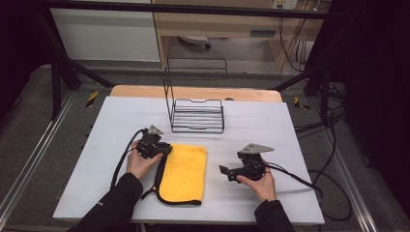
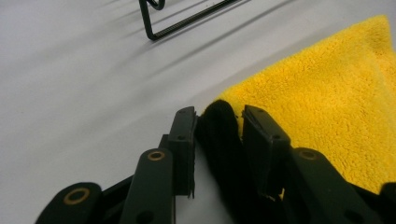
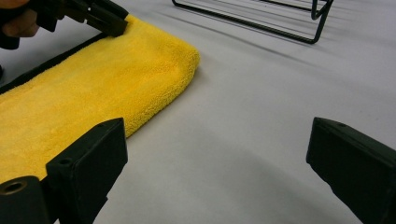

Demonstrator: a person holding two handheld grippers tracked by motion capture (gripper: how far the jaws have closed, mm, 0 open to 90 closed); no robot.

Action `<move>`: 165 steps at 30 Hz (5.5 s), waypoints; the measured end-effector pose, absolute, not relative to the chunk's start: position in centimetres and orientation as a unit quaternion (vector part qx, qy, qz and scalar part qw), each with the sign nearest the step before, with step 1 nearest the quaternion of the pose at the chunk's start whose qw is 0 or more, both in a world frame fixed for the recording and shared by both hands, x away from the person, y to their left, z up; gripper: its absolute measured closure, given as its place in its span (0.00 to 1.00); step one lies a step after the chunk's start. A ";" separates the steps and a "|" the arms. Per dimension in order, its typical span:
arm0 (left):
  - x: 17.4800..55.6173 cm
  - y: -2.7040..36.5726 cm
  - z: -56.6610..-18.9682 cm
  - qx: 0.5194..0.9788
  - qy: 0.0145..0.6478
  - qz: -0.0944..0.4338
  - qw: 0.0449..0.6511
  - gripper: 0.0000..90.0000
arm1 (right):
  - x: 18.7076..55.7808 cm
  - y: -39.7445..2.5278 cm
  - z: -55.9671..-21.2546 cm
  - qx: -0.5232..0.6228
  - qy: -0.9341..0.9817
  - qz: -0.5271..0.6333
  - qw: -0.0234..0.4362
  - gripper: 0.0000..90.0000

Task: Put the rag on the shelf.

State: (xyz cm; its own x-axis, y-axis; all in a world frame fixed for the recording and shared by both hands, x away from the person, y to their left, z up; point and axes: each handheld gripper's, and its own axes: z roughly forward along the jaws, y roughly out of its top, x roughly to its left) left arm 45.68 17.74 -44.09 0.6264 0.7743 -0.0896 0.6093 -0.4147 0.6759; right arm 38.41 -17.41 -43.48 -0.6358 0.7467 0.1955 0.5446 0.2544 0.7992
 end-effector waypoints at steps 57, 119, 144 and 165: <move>45.6 17.5 -44.3 0.842 0.396 0.124 0.345 0.82 | 44.5 -8.6 -45.4 0.459 0.788 0.402 0.079 0.73; 42.3 19.9 -40.3 0.805 0.383 0.139 0.431 0.89 | 41.2 -9.0 -41.4 0.419 0.760 0.486 0.103 0.94; 40.3 20.6 -37.0 0.778 0.377 0.166 0.475 0.89 | 40.0 -9.2 -38.3 0.387 0.746 0.525 0.134 0.93; 38.4 20.5 -33.9 0.740 0.359 0.207 0.531 0.89 | 38.9 -9.6 -34.9 0.356 0.723 0.565 0.178 0.94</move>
